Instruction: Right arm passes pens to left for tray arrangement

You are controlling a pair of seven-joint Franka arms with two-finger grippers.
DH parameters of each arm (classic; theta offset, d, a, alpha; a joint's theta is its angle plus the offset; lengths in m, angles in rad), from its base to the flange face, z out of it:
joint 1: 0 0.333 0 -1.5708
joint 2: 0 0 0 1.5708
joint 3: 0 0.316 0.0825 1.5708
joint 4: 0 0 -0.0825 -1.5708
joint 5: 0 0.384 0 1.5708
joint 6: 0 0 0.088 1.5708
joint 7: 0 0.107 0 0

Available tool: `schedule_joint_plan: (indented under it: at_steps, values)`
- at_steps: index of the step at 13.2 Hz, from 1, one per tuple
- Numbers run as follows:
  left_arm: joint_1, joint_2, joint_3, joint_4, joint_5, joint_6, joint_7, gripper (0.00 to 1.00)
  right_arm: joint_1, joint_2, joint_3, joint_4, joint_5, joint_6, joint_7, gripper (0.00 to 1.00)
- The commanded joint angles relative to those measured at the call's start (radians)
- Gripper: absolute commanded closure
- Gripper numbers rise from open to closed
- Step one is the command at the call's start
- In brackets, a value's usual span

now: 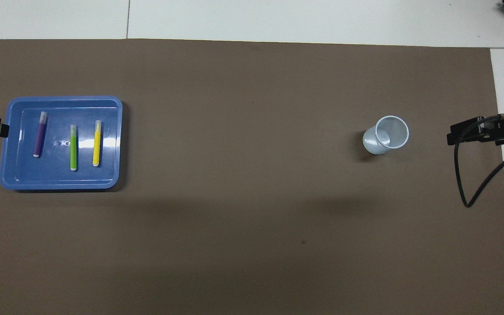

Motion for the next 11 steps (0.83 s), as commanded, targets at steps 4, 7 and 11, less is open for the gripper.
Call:
schedule_joint_plan:
  at_steps: [4,7,11]
  values:
    - [0.047,-0.061,0.011,-0.141,-0.013,0.120,-0.016,0.00,-0.004,-0.023,0.004,-0.029,0.015,0.016,-0.007,0.00]
    - [0.049,-0.072,0.009,-0.152,-0.011,0.091,-0.013,0.00,-0.002,-0.023,0.004,-0.029,0.015,0.016,-0.005,0.00]
    - [-0.214,-0.089,0.232,-0.153,-0.005,0.088,-0.017,0.00,0.002,-0.023,0.004,-0.027,0.015,0.019,-0.004,0.00]
